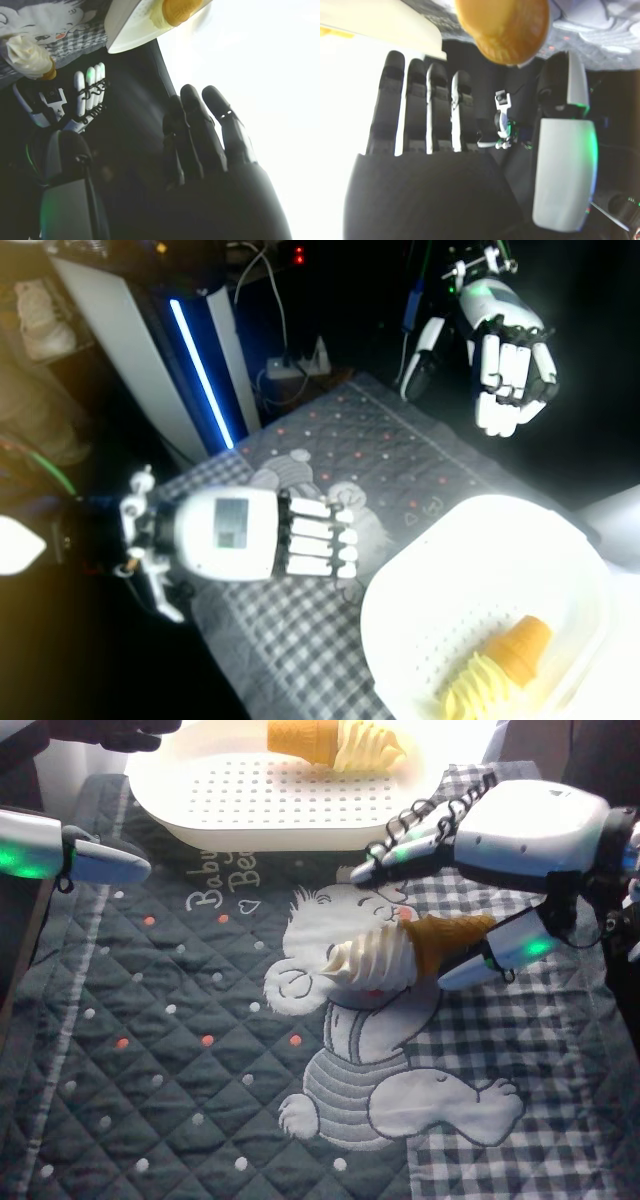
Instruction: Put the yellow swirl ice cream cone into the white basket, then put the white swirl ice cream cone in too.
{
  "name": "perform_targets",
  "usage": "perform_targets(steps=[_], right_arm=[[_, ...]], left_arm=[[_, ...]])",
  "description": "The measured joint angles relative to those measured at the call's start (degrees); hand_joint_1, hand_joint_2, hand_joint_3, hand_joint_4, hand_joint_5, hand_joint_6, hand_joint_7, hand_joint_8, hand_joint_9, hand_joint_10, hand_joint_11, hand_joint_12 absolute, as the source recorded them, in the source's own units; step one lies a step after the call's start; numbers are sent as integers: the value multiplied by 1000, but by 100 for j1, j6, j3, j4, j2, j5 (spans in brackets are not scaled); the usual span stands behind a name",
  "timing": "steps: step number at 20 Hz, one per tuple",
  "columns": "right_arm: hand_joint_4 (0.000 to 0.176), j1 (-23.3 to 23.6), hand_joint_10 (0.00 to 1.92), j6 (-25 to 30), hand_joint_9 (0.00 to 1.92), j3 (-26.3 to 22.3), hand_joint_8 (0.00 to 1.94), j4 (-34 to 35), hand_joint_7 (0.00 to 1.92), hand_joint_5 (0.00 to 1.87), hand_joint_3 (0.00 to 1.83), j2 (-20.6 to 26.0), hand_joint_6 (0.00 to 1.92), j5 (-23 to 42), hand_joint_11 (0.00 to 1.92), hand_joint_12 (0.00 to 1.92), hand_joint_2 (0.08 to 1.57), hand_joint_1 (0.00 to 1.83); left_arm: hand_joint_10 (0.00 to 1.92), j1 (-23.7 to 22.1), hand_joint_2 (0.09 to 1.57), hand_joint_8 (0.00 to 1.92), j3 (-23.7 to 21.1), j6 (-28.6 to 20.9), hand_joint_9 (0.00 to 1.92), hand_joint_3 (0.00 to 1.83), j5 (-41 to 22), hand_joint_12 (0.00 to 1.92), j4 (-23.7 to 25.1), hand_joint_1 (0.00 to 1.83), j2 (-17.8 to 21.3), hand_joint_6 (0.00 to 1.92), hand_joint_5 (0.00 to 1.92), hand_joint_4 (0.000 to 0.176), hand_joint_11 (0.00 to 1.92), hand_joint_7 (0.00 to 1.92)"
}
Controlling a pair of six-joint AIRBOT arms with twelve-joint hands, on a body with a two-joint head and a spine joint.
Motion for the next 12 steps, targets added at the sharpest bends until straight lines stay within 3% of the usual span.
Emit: perform_targets(steps=[1, 2, 3, 4, 5, 6, 7, 8, 9, 10, 11, 12], right_arm=[[7, 0, 55, 7, 790, -2, 22, -85, 746, 555, 0, -24, 0, -11, 400, 953, 922, 946], [7, 0, 55, 57, 790, 0, 22, -160, 746, 555, 0, -55, 0, -26, 400, 953, 922, 946], [0, 0, 111, 133, 870, 7, 33, -208, 804, 573, 0, -92, 1, -35, 417, 1206, 912, 923], [0, 0, 871, 273, 697, 50, 63, -348, 858, 618, 0, -146, 5, -37, 506, 1460, 905, 929], [0, 0, 871, 352, 697, 79, 63, -431, 858, 618, 0, -186, 5, -48, 506, 1460, 905, 929], [0, 0, 993, 468, 886, 138, 707, -503, 1031, 870, 22, -236, 24, -42, 722, 1458, 1028, 1283], [0, 0, 993, 501, 886, 155, 707, -498, 1031, 870, 22, -256, 24, -39, 722, 1458, 1028, 1283], [0, 0, 867, 566, 1033, 190, 853, -466, 1109, 938, 6, -273, 691, -20, 824, 1394, 1077, 1262], [0, 4, 1487, 575, 922, 236, 1339, -404, 923, 1076, 5, -271, 573, 13, 833, 1795, 1122, 1258], [0, 4, 1487, 577, 922, 271, 1339, -341, 923, 1076, 5, -267, 573, 20, 833, 1795, 1122, 1258], [0, 4, 1241, 577, 847, 330, 1192, -227, 970, 1061, 0, -229, 710, 20, 718, 1638, 1106, 1245], [0, -2, 1241, 575, 847, 354, 1192, -107, 970, 1061, 0, -170, 710, 24, 718, 1638, 1106, 1245]], left_arm=[[6, 0, 847, 1, 0, -4, 656, 0, -13, 1315, 0, 824, -17, 1, 473, 17, 101, 644], [6, 0, 847, 1, 0, -4, 656, 0, 0, 1315, 2, 824, -24, 1, 473, 17, 101, 644], [9, 0, 846, 2, 0, -4, 664, 0, 7, 1323, 9, 833, -24, 0, 471, 16, 106, 646], [14, 0, 855, 1, 7, -4, 679, 2, 9, 1363, -9, 818, -24, 0, 464, 22, 125, 646], [14, 0, 855, 1, 13, -4, 679, 2, 15, 1363, -11, 818, -24, 0, 464, 22, 125, 646], [11, 0, 857, 3, 13, -2, 674, 2, 37, 1357, -33, 817, -24, 4, 471, 25, 107, 644], [11, 0, 857, 3, 11, -2, 674, 2, 39, 1357, -31, 817, -24, 4, 471, 25, 107, 644], [11, 0, 848, 3, 11, -4, 675, 0, 37, 1355, -28, 831, -24, 4, 473, 28, 107, 645], [8, 37, 861, 5, 13, -4, 669, 3, 7, 1341, -44, 809, -24, 6, 480, 17, 89, 650], [8, 61, 861, 5, 11, -7, 669, 3, 4, 1341, -63, 809, -24, 6, 480, 17, 89, 650], [3, 76, 863, 2, 11, -9, 657, 4, 50, 1330, -68, 795, -24, 4, 480, 14, 78, 646], [3, 96, 863, 2, 13, -11, 657, 4, 68, 1330, -68, 795, -24, 4, 480, 14, 78, 646]])
